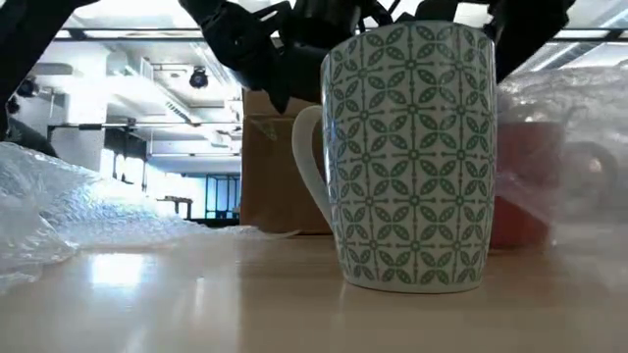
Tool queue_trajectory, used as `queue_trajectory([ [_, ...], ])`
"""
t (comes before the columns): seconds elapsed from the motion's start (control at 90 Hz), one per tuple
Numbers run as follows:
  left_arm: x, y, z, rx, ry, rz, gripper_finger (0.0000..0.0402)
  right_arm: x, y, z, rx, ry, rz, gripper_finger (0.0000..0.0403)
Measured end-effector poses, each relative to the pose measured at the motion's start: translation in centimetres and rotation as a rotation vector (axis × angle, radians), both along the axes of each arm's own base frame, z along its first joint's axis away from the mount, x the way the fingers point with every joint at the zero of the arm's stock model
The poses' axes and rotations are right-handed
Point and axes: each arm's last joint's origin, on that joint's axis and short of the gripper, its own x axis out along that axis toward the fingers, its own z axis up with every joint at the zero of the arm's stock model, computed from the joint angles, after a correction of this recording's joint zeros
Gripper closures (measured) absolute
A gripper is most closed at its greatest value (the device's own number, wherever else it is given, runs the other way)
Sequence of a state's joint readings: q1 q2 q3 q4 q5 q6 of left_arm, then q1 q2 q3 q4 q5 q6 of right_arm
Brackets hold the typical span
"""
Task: Wrap mug
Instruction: Wrap the orange mug in bubble wrap
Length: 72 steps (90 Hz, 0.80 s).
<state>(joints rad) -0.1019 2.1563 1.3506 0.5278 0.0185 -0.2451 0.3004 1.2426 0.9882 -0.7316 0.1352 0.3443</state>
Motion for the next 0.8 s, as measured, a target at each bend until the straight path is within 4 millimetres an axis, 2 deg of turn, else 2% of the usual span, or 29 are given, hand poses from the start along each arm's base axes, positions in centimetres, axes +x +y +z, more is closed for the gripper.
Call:
queue_trajectory([
  [0.133, 0.0, 0.0, -0.1, 0.001, 0.007, 0.001, 0.0381, 0.8, 0.2, -2.5, -0.022, 0.040, -0.012, 0.0403],
  [0.311, -0.2, 0.0, -0.7, 0.008, 0.045, 0.005, 0.0380, 0.8, 0.2, -5.7, -0.048, 0.127, -0.043, 0.0403],
  [0.511, -0.4, 0.1, -0.1, 0.014, 0.059, -0.002, 0.0380, 0.7, 0.2, -5.9, -0.031, 0.129, -0.049, 0.0403],
  [0.8, -0.4, 0.1, 0.7, 0.000, 0.012, 0.001, 0.0381, -0.3, 0.0, -4.9, 0.000, 0.135, -0.041, 0.0403],
])
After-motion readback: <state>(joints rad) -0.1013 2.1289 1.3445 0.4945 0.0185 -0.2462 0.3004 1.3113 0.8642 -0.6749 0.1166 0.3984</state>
